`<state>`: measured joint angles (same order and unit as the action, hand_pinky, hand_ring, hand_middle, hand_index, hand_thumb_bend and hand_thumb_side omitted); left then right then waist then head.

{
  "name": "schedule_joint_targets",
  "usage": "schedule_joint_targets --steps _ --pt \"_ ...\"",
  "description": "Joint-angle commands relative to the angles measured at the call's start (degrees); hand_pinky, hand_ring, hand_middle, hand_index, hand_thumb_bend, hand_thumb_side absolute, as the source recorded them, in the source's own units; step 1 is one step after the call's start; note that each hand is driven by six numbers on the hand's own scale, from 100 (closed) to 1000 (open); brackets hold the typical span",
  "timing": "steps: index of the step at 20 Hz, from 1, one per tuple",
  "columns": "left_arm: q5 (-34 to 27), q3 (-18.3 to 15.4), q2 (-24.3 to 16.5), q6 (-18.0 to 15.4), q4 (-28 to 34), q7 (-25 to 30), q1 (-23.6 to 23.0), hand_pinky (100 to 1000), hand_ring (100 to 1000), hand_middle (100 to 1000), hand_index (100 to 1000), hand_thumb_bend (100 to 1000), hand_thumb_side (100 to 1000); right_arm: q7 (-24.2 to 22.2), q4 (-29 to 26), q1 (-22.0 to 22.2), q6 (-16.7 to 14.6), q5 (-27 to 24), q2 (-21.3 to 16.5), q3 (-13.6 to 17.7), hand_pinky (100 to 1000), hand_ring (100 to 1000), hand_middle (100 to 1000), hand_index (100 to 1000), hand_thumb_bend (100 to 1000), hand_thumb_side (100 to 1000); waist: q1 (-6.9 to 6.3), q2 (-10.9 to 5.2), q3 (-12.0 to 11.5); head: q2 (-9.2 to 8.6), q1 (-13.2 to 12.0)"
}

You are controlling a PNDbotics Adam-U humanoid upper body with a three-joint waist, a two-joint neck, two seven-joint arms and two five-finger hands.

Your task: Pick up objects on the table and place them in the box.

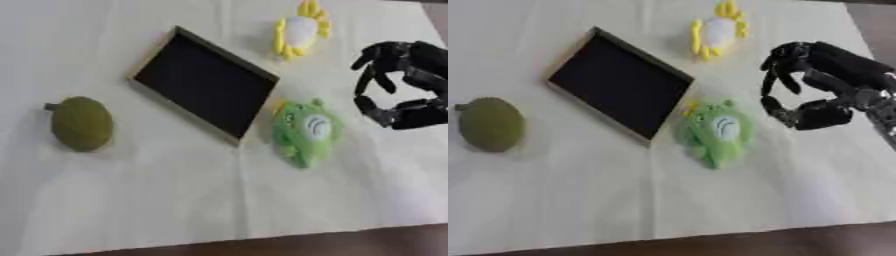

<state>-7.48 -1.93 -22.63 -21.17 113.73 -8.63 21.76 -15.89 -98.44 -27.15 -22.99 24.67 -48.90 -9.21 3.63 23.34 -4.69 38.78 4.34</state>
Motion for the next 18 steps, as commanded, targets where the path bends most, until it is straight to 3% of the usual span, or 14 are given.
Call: schedule_joint_targets --steps 1,3,5,9,11,15,18 --pt "0.05 -0.29 -0.4 -0.03 0.86 0.22 0.37 716 764 737 811 100 666 -2.92 -1.85 -0.32 -1.05 -1.79 -2.46 0.37 972 946 548 841 100 148 -0.07 -1.4 -0.06 0.21 -0.12" --pt "0.04 -0.27 -0.4 0.02 0.86 0.27 0.38 716 764 737 811 100 667 -6.18 -2.65 -0.44 -2.3 -3.27 -2.61 0.18 1000 1000 686 918 100 131 -0.02 -1.44 -0.02 0.29 -0.13" --pt "0.03 -0.2 -0.37 0.09 0.86 0.39 0.37 716 765 737 811 100 668 -9.04 -3.36 -0.72 -3.84 -3.41 -2.83 0.08 1000 1000 740 943 100 145 0.01 -1.47 0.01 0.27 -0.09" --pt "0.02 -0.22 -0.35 0.21 0.86 0.52 0.3 716 765 738 811 100 667 -12.4 -4.11 -0.94 -7.15 -1.68 -3.22 -0.59 1000 1000 769 950 100 240 0.01 -1.5 -0.07 0.21 -0.11" --pt "-0.01 -0.21 -0.37 0.24 0.86 0.57 0.32 716 766 739 811 100 667 -13.52 -4.02 -0.83 -8.45 -1.27 -3.41 -1.16 1000 1000 777 953 100 347 0.04 -1.57 -0.06 0.27 -0.09" --pt "-0.09 -0.18 -0.32 0.32 0.86 0.69 0.31 717 766 739 810 100 667 -15.1 -3.57 -0.46 -9.67 -0.91 -3.44 -1.66 1000 1000 785 957 110 362 0.04 -1.64 0.01 0.27 -0.15" --pt "-0.13 -0.17 -0.26 0.36 0.86 0.76 0.3 717 767 740 810 100 667 -15.58 -3.2 -0.34 -10.63 0.67 -3.34 -2.03 1000 1000 802 965 165 367 -0.03 -1.62 0.01 0.23 -0.12"
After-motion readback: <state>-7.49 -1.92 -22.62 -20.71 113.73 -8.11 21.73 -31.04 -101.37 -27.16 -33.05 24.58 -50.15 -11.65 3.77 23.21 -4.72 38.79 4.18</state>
